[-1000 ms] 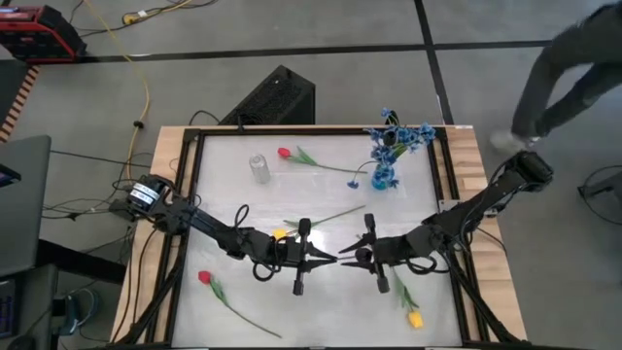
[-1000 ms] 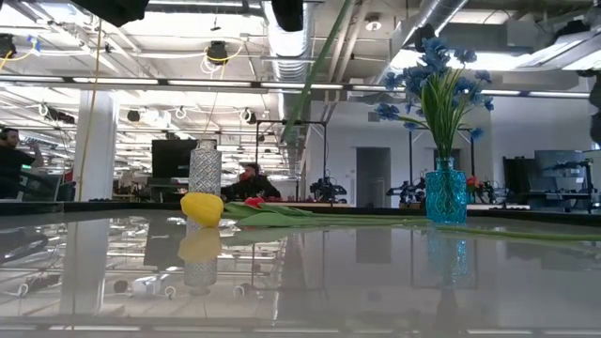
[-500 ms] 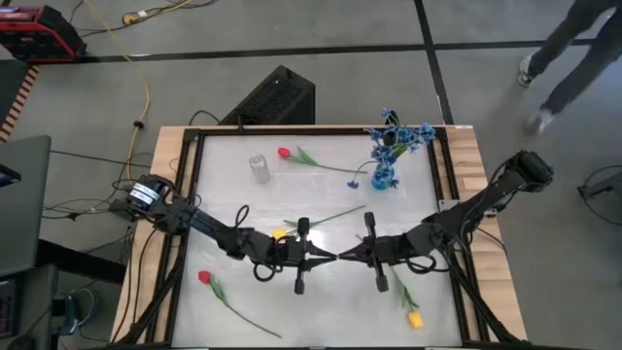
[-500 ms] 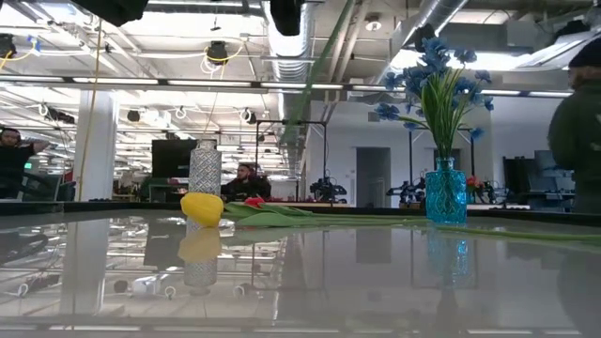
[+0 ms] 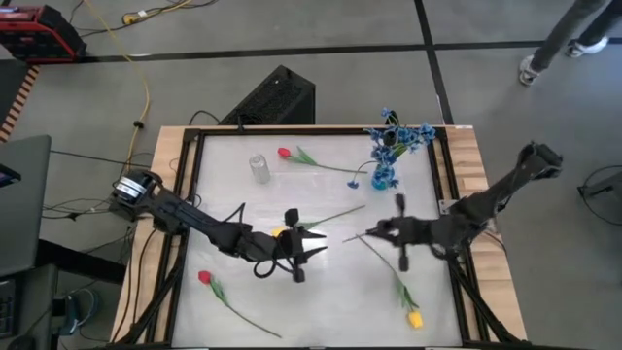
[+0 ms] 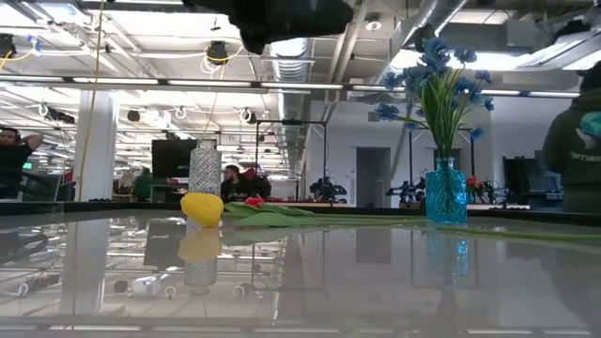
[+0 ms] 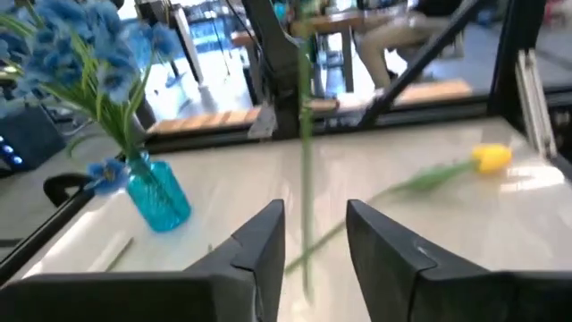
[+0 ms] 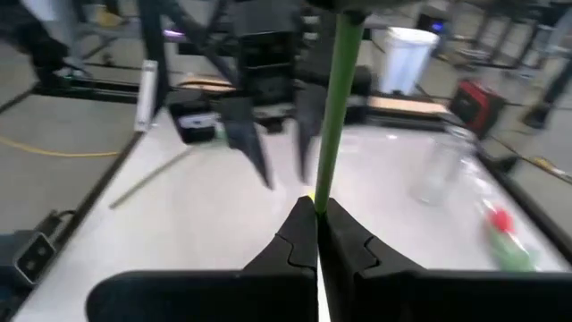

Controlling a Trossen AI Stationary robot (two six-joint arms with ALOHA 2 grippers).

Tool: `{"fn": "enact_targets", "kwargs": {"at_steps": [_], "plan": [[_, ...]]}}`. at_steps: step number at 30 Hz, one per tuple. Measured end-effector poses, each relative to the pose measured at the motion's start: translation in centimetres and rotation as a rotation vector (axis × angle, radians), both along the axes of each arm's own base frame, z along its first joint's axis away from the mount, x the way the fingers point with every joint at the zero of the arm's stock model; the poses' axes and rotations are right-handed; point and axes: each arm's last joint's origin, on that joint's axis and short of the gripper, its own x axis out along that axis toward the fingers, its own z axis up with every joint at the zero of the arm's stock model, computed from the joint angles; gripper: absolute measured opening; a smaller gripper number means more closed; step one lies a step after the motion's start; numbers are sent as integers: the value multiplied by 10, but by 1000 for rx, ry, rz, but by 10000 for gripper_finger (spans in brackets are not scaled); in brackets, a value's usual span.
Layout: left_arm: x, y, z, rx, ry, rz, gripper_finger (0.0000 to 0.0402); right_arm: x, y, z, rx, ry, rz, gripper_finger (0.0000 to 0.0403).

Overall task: Sort flowers into vase by color
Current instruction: Put the black flower to the blue vase

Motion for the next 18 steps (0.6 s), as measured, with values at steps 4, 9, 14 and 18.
{"fn": "enact_targets", "kwargs": {"at_steps": [4, 9, 14, 18], "plan": [[-4, 2, -5, 26, 94, 3, 119, -33, -17, 12, 0, -12, -113, 23], [-4, 8, -12, 1, 154, 10, 116, -65, -45, 22, 14, -48, -229, 24], [-4, 15, -18, -43, 162, 22, 116, -86, -67, 24, 10, -46, -292, 24], [-5, 18, -21, -62, 171, 28, 116, -100, -83, 22, -41, -27, -370, 24]]}}
